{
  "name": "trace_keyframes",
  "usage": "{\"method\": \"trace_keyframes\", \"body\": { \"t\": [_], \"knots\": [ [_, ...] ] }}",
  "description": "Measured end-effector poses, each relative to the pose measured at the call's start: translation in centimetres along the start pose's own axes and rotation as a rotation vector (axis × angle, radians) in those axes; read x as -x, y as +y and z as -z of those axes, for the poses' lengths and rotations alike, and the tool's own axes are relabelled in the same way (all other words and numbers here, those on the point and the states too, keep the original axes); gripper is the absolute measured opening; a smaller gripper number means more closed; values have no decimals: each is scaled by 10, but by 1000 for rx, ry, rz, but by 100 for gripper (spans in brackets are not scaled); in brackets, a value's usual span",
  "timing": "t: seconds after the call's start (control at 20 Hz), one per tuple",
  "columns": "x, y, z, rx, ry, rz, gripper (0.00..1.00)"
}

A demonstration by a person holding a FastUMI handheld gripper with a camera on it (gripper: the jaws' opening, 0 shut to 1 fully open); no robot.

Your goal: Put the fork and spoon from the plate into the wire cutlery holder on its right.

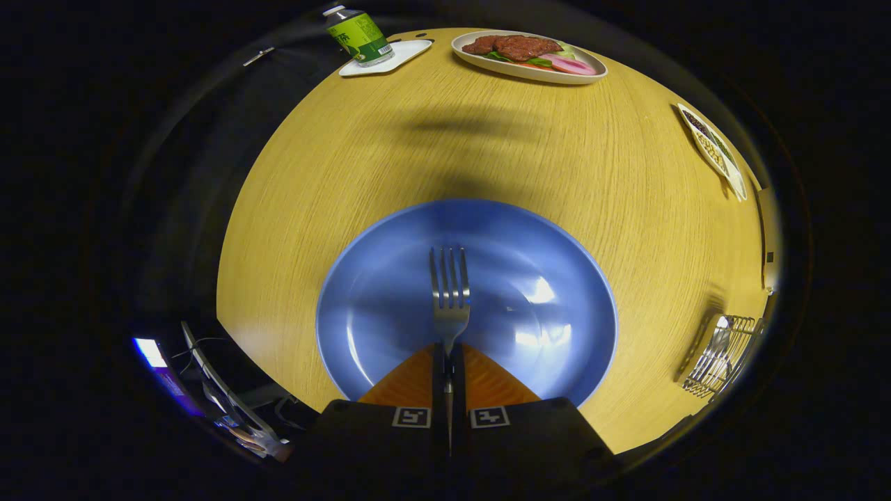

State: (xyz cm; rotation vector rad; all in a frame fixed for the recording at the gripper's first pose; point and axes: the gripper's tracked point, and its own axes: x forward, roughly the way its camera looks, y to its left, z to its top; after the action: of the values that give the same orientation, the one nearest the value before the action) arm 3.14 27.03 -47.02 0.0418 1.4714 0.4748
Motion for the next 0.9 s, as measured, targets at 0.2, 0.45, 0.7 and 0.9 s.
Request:
{"method": "trace_keyframes", "body": {
  "t": [0.2,0.45,0.7,0.9],
  "knots": [
    [20,9,-5,-26,-19,-62,6],
    [62,5,-13,-14,-45,-126,6],
    [131,-32,-10,-1,-57,-172,6],
    [178,-88,0,10,-55,-143,6]
  ]
}}
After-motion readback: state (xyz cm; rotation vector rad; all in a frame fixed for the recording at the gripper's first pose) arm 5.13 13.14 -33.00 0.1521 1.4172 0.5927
